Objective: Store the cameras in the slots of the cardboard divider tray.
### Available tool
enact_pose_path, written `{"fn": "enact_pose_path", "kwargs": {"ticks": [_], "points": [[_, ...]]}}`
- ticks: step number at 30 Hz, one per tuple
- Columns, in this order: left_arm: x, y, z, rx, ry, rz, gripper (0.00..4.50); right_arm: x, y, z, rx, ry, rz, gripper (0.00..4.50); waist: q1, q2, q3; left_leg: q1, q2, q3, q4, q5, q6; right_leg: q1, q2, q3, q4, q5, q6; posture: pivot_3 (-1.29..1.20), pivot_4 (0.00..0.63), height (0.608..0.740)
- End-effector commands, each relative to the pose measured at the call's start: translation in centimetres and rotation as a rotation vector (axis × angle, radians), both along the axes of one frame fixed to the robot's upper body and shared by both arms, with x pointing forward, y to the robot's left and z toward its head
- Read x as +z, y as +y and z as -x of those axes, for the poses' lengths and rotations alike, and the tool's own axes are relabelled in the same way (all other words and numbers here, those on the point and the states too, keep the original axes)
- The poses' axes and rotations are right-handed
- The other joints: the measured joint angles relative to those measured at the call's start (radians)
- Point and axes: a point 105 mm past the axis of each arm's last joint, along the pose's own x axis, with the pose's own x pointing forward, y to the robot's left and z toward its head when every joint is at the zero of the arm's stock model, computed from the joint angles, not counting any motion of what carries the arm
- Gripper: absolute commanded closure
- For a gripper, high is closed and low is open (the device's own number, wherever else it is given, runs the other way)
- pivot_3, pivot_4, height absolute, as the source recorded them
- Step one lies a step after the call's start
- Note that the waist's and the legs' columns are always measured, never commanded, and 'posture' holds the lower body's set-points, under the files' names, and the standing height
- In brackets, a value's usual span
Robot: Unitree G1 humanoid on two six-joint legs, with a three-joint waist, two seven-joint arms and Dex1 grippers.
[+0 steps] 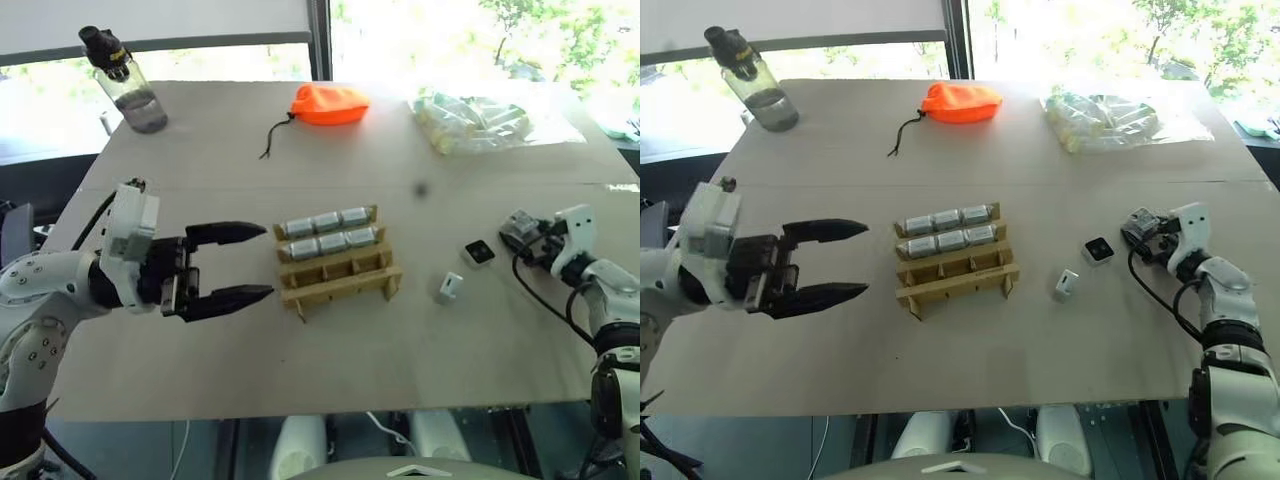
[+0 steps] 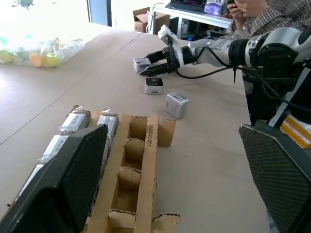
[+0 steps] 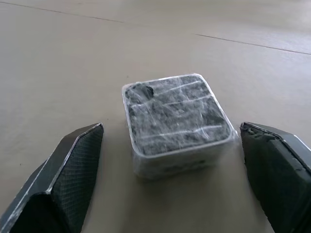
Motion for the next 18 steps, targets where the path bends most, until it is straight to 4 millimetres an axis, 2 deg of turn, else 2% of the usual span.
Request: {"fn": "enact_pose_path", "kwargs": {"ticks": [1,5,6,8,11,15,18], "points": [[0.2,0.2,0.1,-0.004,-0.032,-0.009,0.0,-0.2,0.2,-0.1,0.01,0.008,0.018,0.06,0.0,0.0,0.0,0.0,0.0,0.0,0.0,0.0,0.0,0.0,0.0,0.0,0.0,0.0,0.0,0.0,0.15,0.726],[0.0,0.3,0.2,-0.005,-0.036,-0.012,0.0,-0.1,0.2,-0.2,0.013,0.009,0.019,0.06,0.0,0.0,0.0,0.0,0.0,0.0,0.0,0.0,-0.001,0.0,0.001,0.001,0.0,0.0,0.0,0.0,0.15,0.726],[-0.1,0.3,0.3,-0.005,-0.035,-0.011,0.0,-0.1,0.2,-0.2,0.015,0.004,0.027,0.28,0.0,0.0,0.0,0.0,0.0,0.0,0.0,0.0,-0.001,0.0,0.001,0.001,0.0,0.0,0.0,0.0,0.15,0.726],[-0.2,0.3,0.4,-0.003,-0.033,-0.011,0.0,0.0,0.2,-0.1,0.017,-0.007,0.04,0.96,0.0,0.0,0.0,0.0,0.0,0.0,0.0,0.0,-0.001,0.0,0.001,0.001,0.0,0.0,0.0,0.0,0.15,0.726],[-0.4,0.3,0.5,-0.003,-0.031,-0.011,0.0,0.1,0.1,-0.1,0.012,-0.017,0.045,2.41,0.002,0.0,0.0,0.0,0.0,0.0,0.001,0.001,-0.001,0.0,0.001,0.001,0.001,0.0,0.0,0.0,0.15,0.726],[-0.4,0.4,0.4,0.005,-0.029,-0.005,0.0,1.2,-0.2,-0.4,0.001,-0.067,0.112,2.52,0.002,0.0,0.0,0.0,0.0,0.0,0.001,0.001,-0.001,0.0,0.001,0.001,0.002,0.0,0.0,0.0,0.15,0.726],[-0.7,0.4,0.2,0.022,-0.024,-0.008,0.0,5.7,3.1,-1.5,0.142,-0.209,0.099,2.52,0.001,0.002,0.001,0.0,0.0,0.0,0.002,0.001,-0.001,0.0,0.001,0.002,0.002,0.0,0.0,0.0,0.15,0.726]]}}
